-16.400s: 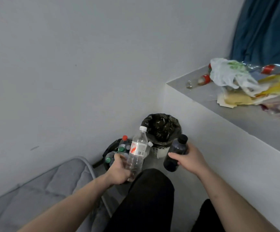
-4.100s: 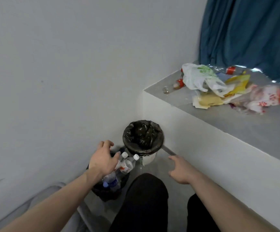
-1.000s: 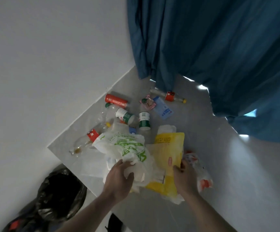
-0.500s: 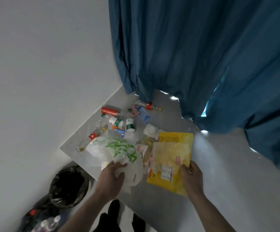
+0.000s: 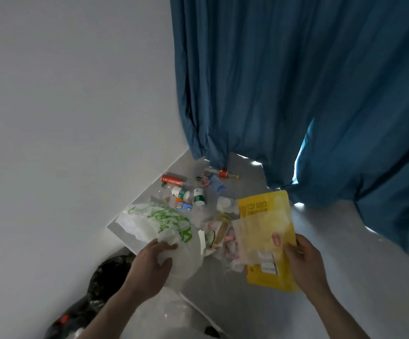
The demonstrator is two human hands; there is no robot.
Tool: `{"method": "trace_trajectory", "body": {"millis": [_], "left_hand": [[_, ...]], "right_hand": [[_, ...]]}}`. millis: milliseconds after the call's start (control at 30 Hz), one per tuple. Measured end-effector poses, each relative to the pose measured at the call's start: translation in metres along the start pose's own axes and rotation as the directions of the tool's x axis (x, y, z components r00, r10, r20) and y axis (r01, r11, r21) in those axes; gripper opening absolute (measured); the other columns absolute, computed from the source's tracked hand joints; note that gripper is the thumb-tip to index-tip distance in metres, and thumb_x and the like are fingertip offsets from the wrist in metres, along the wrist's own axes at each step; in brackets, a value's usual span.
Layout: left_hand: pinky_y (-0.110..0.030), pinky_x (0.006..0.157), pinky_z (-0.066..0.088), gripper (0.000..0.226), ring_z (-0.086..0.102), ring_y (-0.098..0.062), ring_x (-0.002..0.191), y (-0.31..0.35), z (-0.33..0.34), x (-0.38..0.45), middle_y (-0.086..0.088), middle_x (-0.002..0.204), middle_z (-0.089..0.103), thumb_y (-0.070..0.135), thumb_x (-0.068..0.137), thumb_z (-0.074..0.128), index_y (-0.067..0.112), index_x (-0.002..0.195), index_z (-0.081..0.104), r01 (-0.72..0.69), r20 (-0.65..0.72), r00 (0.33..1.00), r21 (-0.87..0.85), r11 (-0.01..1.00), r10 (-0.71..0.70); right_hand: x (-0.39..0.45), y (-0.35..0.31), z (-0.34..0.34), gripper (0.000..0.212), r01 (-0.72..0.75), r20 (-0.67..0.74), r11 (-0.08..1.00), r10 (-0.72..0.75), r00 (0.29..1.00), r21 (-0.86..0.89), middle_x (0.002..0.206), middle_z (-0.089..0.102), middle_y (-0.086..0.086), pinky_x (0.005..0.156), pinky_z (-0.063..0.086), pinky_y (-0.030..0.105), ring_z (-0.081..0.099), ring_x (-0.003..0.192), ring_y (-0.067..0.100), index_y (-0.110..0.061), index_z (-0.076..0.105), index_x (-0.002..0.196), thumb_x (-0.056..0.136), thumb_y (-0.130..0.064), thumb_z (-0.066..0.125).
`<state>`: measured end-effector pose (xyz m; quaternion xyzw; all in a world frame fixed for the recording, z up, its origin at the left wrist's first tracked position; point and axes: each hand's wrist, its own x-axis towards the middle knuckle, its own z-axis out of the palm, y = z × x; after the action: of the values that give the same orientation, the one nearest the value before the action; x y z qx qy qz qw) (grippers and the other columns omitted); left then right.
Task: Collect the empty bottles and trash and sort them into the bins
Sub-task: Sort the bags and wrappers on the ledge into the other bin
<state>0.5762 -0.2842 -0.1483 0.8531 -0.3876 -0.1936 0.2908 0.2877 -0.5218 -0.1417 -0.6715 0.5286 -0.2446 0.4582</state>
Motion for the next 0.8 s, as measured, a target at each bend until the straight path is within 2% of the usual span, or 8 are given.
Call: {"method": "trace_trajectory", "body": {"millis": [133,333,400,500,600,667,733,800], "left_hand": [[-0.024,0.087,0.044,0.035,0.064,-0.016,0.105,-0.004,-0.011,-0.032,0.017,0.108,0.061,0.025,0.08,0.062,0.032,0.111,0.076,-0.047,-0.032,0.998,0.026,0.999,0.048],[-0.024,0.087,0.045,0.034,0.062,-0.013,0.105,-0.036,-0.038,-0.095,0.02,0.108,0.061,0.025,0.078,0.065,0.033,0.109,0.076,-0.035,-0.04,0.999,0.016,0.999,0.036],[-0.023,0.088,0.043,0.034,0.061,-0.013,0.106,-0.05,-0.047,-0.122,0.02,0.113,0.06,0.023,0.08,0.066,0.03,0.112,0.076,-0.005,-0.035,0.999,0.009,1.0,0.005],[-0.026,0.088,0.046,0.039,0.062,-0.018,0.109,-0.074,-0.062,-0.164,0.013,0.118,0.063,0.03,0.078,0.059,0.028,0.114,0.075,0.069,-0.038,0.997,-0.014,0.998,-0.069],[-0.025,0.088,0.045,0.033,0.063,-0.023,0.111,-0.101,-0.076,-0.205,0.006,0.123,0.064,0.023,0.085,0.066,0.026,0.117,0.075,0.174,-0.088,0.981,0.001,0.985,-0.173],[-0.025,0.089,0.045,0.033,0.063,-0.023,0.111,-0.117,-0.085,-0.226,0.007,0.12,0.064,0.018,0.086,0.07,0.027,0.117,0.075,0.212,-0.115,0.971,-0.004,0.977,-0.211],[-0.025,0.089,0.043,0.033,0.063,-0.022,0.111,-0.134,-0.098,-0.25,0.013,0.115,0.06,0.019,0.086,0.068,0.029,0.116,0.075,0.268,-0.138,0.954,-0.019,0.963,-0.268],[-0.025,0.09,0.042,0.032,0.061,-0.021,0.114,-0.15,-0.11,-0.267,0.015,0.113,0.058,0.016,0.088,0.069,0.033,0.115,0.074,0.331,-0.148,0.932,-0.013,0.943,-0.329]], "right_hand": [[-0.036,-0.007,-0.013,0.031,0.031,-0.019,0.999,-0.031,0.999,-0.019,0.076,0.072,-0.009,0.067,0.054,0.038,0.066,0.068,0.006,-0.024,0.069,0.087,0.09,-0.055,0.066],[-0.094,-0.012,-0.003,0.011,0.072,0.009,0.995,-0.071,0.997,-0.064,0.079,0.072,-0.012,0.066,0.052,0.035,0.066,0.071,0.004,-0.028,0.069,0.09,0.096,-0.036,0.065],[-0.114,-0.022,0.008,0.011,0.111,0.06,0.992,-0.107,0.992,-0.065,0.078,0.07,-0.012,0.063,0.05,0.035,0.064,0.071,0.005,-0.026,0.068,0.089,0.096,-0.032,0.064],[-0.141,-0.034,0.03,0.025,0.143,0.136,0.989,-0.137,0.981,-0.037,0.078,0.071,-0.011,0.059,0.046,0.029,0.064,0.07,0.004,-0.026,0.069,0.09,0.085,-0.048,0.059],[-0.161,-0.036,0.052,0.035,0.172,0.211,0.985,-0.161,0.964,-0.032,0.098,0.073,-0.009,0.066,0.046,0.023,0.068,0.088,0.009,-0.027,0.069,0.109,0.085,-0.05,0.061],[-0.168,-0.038,0.061,0.033,0.183,0.222,0.983,-0.18,0.958,0.007,0.097,0.074,-0.01,0.069,0.049,0.028,0.068,0.089,0.009,-0.029,0.071,0.103,0.082,-0.053,0.062],[-0.176,-0.044,0.077,0.019,0.202,0.257,0.979,-0.199,0.946,0.016,0.095,0.073,-0.014,0.075,0.054,0.033,0.068,0.088,0.007,-0.03,0.072,0.101,0.09,-0.045,0.07],[-0.178,-0.047,0.094,0.006,0.219,0.297,0.975,-0.217,0.93,0.027,0.093,0.071,-0.021,0.074,0.052,0.023,0.067,0.085,0.006,-0.025,0.073,0.099,0.095,-0.023,0.068]]}}
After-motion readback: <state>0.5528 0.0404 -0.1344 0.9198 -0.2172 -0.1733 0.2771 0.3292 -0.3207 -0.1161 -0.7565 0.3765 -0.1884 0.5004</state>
